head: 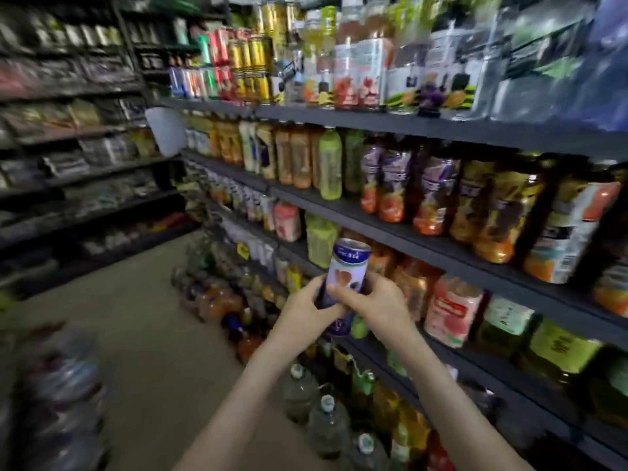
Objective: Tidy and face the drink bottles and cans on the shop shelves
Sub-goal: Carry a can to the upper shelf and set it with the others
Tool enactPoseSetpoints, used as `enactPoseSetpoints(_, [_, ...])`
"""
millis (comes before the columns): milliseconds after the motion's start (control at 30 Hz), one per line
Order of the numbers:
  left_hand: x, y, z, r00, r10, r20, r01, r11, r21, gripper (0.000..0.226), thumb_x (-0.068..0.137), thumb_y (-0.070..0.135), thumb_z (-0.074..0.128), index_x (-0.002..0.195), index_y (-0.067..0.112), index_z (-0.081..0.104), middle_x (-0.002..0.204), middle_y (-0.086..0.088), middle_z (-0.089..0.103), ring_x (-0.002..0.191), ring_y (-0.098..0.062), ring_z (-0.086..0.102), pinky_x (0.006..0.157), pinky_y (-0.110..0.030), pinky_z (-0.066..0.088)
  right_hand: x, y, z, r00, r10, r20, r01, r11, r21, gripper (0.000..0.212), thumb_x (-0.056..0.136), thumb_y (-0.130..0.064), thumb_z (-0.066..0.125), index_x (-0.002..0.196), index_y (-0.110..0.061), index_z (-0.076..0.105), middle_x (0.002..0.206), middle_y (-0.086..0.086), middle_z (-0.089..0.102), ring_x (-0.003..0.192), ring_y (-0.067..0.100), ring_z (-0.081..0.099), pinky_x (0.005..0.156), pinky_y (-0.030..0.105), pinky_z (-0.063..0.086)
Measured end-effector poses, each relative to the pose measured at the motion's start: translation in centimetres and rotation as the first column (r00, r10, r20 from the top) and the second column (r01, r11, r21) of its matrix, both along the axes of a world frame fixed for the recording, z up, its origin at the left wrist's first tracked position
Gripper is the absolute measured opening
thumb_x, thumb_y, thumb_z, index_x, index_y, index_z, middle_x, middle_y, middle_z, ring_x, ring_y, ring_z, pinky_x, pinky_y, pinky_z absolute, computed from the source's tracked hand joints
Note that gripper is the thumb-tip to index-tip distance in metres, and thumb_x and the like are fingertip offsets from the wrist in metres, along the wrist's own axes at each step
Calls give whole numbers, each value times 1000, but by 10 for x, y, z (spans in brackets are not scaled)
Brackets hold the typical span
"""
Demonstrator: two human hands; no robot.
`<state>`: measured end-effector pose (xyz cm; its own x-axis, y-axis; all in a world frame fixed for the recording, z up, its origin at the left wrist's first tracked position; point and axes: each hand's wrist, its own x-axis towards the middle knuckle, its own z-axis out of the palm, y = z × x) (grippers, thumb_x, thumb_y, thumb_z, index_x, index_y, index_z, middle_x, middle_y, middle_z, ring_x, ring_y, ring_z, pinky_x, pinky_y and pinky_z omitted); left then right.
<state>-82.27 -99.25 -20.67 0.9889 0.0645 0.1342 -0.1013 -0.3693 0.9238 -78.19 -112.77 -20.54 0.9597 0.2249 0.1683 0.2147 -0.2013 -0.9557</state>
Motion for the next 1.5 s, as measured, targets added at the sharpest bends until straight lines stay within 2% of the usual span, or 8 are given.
enactPoseSetpoints(100, [26, 70, 3, 998, 54, 26, -55, 998, 31, 33, 82, 18, 68, 105, 39, 56, 100, 20, 65, 95, 4, 61, 78, -18, 52, 31, 74, -1, 999, 31, -36, -30, 999, 34, 22, 72, -34, 78, 89, -23, 71, 86, -7, 73, 82, 4, 68, 73, 30, 55])
enactPoseSetpoints(567, [231, 314, -5, 991, 135, 5, -134, 985, -107, 32, 81, 24, 70, 109, 36, 60, 105, 14, 68, 97, -3, 64, 81, -28, 56, 241, 323, 3, 991, 132, -30, -128, 987, 99, 19, 75, -25, 77, 87, -31, 65, 84, -12, 72, 76, -4, 66, 58, 13, 48])
enactPoseSetpoints(700, [303, 396, 14, 981, 193, 16, -191, 978, -86, 35, 73, 34, 72, 107, 33, 62, 101, 13, 70, 95, -4, 65, 82, -33, 56, 318, 409, 20, 986, 166, -32, -163, 983, 90, 30, 65, -43, 77, 90, -30, 68, 88, -8, 73, 86, 10, 69, 76, 35, 57])
enactPoseSetpoints(767, [333, 440, 24, 974, 226, 32, -223, 971, -90, 42, 65, 42, 70, 106, 35, 63, 100, 13, 70, 94, -5, 66, 83, -35, 56, 350, 453, 33, 981, 195, -6, -194, 979, 65, 16, 74, -34, 76, 86, -32, 65, 86, -11, 71, 84, 8, 67, 74, 29, 56])
enactPoseSetpoints(933, [394, 547, 39, 959, 278, 60, -269, 955, -127, 28, 79, 16, 70, 106, 22, 65, 98, 6, 71, 91, -8, 67, 78, -29, 56, 415, 562, 51, 968, 247, 52, -248, 969, 5, 16, 78, -32, 74, 92, -26, 68, 86, -10, 72, 78, 1, 66, 67, 24, 55])
enactPoseSetpoints(1200, [500, 733, 57, 971, 207, 121, -189, 971, -150, 31, 80, 16, 71, 109, 25, 65, 100, 9, 71, 91, -5, 67, 73, -21, 54, 515, 744, 67, 969, 227, 93, -233, 970, 65, 16, 78, -32, 74, 89, -37, 65, 91, -15, 72, 82, -2, 67, 67, 22, 54])
enactPoseSetpoints(1333, [559, 812, 82, 977, 167, 130, -140, 971, -194, 32, 76, 21, 77, 106, 24, 67, 99, 6, 73, 94, -14, 68, 82, -36, 55, 561, 803, 99, 974, 140, 176, -161, 981, 109, 28, 84, -29, 68, 110, -34, 60, 103, -14, 68, 95, -2, 63, 81, 21, 51])
enactPoseSetpoints(1500, [649, 885, 133, 966, 140, 216, -101, 978, -185, 19, 78, 19, 75, 92, 28, 66, 88, 13, 73, 85, -9, 69, 77, -27, 56, 634, 826, 151, 908, -179, 380, 155, 984, 92, 35, 87, -28, 64, 121, -23, 55, 106, -11, 63, 98, -2, 58, 84, 20, 45])
